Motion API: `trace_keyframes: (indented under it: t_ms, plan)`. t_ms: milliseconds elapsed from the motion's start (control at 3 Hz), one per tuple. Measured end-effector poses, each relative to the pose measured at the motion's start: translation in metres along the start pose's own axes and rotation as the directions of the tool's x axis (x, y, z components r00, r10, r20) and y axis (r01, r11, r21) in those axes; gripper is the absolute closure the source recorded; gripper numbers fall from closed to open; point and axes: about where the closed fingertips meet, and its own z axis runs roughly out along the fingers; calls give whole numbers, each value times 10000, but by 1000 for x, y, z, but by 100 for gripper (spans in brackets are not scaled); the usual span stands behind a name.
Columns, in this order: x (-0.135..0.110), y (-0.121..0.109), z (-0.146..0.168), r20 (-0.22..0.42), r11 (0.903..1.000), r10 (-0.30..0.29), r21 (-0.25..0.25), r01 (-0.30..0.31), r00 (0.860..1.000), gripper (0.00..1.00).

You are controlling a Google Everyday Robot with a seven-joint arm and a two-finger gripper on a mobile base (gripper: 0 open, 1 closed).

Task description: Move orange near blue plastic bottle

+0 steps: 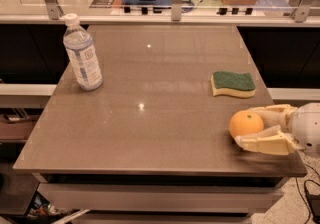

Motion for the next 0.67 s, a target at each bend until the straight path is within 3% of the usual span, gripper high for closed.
trace_keyframes:
  t_ms: [667]
  plan:
    - [-63,-11,28,279,9996,-258,-71,260,9993,100]
